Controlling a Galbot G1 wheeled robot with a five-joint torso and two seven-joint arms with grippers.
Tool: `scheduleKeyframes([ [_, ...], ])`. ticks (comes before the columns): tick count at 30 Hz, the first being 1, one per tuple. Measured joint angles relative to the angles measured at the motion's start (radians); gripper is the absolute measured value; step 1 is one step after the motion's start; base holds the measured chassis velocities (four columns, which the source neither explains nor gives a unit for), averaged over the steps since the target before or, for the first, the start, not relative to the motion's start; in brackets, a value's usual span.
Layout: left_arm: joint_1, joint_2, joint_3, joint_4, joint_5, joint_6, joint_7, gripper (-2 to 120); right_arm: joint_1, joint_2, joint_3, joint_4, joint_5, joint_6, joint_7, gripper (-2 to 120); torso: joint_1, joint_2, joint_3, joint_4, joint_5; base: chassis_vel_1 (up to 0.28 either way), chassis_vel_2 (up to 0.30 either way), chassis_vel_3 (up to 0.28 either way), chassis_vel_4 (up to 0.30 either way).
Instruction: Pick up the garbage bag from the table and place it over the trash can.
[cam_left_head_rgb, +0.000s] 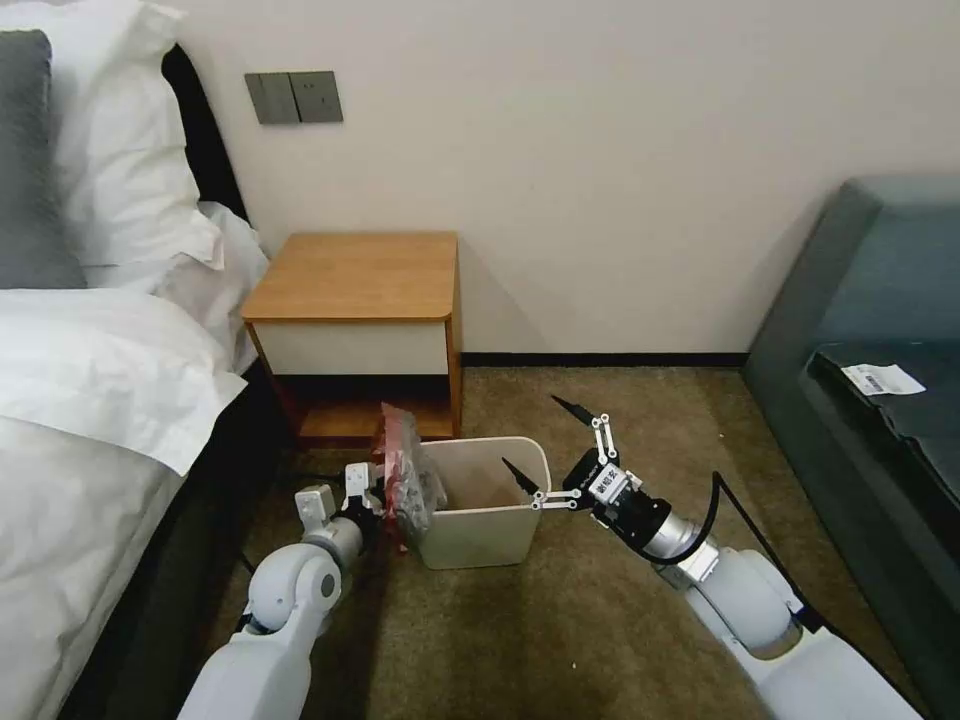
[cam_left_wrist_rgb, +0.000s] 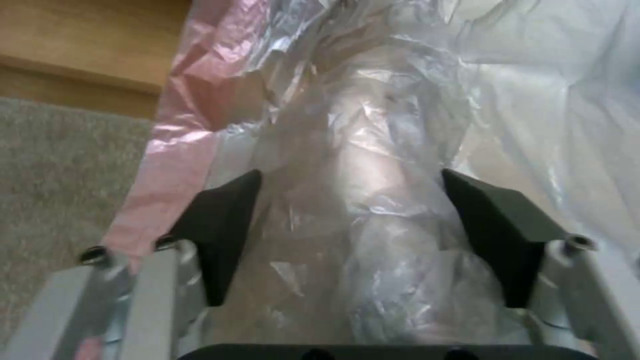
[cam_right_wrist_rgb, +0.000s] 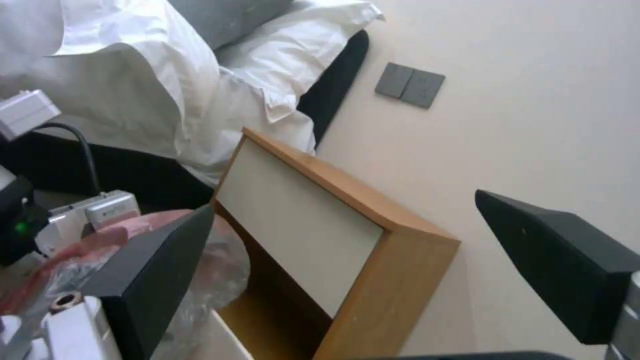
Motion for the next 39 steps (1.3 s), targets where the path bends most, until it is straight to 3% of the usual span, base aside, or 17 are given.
scheduleKeyframes([
  [18, 0.0, -0.01, 0.005, 0.029, 0.0, 0.021, 0.001, 13, 0.006, -0.016, -0.007, 0.014, 0.005, -0.002, 0.007, 100, 0.0, 0.0, 0.0, 0.0001, 0.0003, 0.0, 0.0, 0.0, 0.0],
  [31, 0.02, -0.02, -0.008, 0.013, 0.021, 0.016, -0.014, 13, 0.006, -0.008, -0.01, 0.014, 0.001, 0.0, 0.008, 100, 0.0, 0.0, 0.0, -0.0002, -0.0003, 0.0, 0.0, 0.0, 0.0],
  [39, 0.05, -0.042, -0.025, -0.019, 0.105, -0.092, -0.025, 12, 0.007, -0.006, -0.009, 0.013, -0.001, 0.002, 0.01, 100, 0.0, -0.001, 0.001, -0.0007, -0.002, 0.0, 0.0, 0.0, 0.0],
])
